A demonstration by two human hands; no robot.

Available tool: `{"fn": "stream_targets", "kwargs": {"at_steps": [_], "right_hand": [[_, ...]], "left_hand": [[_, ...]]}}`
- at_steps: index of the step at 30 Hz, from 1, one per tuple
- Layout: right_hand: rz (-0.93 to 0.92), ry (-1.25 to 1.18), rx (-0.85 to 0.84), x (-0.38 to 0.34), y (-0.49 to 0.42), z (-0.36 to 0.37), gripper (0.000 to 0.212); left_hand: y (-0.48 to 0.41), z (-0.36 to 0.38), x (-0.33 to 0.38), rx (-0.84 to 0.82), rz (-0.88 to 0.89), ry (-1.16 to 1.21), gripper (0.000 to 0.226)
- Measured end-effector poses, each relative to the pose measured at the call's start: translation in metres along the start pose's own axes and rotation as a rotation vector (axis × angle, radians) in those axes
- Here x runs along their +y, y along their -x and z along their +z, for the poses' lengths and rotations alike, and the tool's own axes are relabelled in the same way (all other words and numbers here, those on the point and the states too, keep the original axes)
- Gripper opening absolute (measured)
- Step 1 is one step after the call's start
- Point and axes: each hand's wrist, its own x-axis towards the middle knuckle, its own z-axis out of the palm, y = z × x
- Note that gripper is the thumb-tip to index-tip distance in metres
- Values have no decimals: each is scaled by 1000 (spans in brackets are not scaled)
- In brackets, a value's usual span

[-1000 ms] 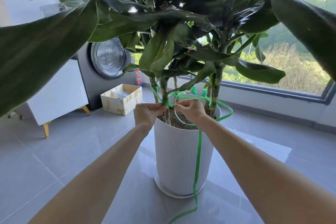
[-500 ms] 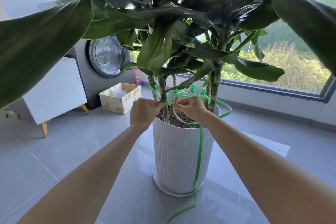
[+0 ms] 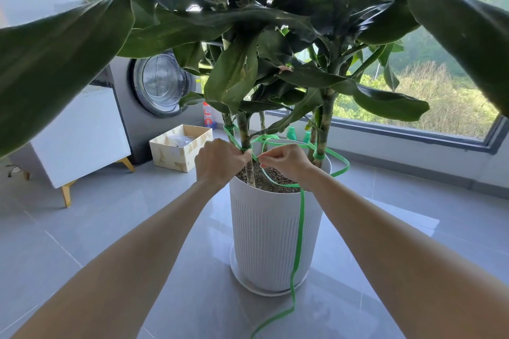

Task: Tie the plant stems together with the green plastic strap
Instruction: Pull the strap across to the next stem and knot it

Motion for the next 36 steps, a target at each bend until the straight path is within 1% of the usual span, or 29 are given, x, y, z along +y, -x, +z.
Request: {"fn": "stream_targets", "kwargs": {"at_steps": [5, 10, 12, 16, 20, 23, 26, 28, 30, 32, 34, 36], "right_hand": [[16, -57, -23, 3, 1, -1, 17], [34, -73, -35, 4, 3, -1, 7], [50, -102, -84, 3, 7, -3, 8], [54, -142, -136, 1, 12, -9, 14], [55, -152, -154, 1, 12, -7, 17], [75, -192, -210, 3, 14, -12, 19], [151, -277, -289, 6, 18, -20, 19], [186, -278, -337, 7, 21, -22, 22], [187, -251, -369, 7, 25, -22, 24], [188, -247, -385, 6, 27, -22, 23], [194, -222, -412, 6, 29, -24, 24], [213, -174, -460, 8, 30, -26, 26]], "left_hand": [[-7, -7, 1, -48, 6, -109, 34], [-13, -18, 2, 10, 101, -172, 42], [-13, -17, 2, 20, 129, -191, 43], [-8, -12, 1, 6, 158, -233, 33], [1, -4, 4, -29, 157, -289, 39], [1, 6, 3, -78, 95, -221, 42], [-3, 11, 7, -143, 29, -81, 42], [-5, 11, 10, -157, 0, -23, 41], [-4, 10, 12, -161, -22, -3, 41], [-2, 7, 14, -156, -33, -31, 44], [-1, 6, 15, -155, -30, -66, 38], [-1, 6, 15, -164, -13, -66, 18]]}}
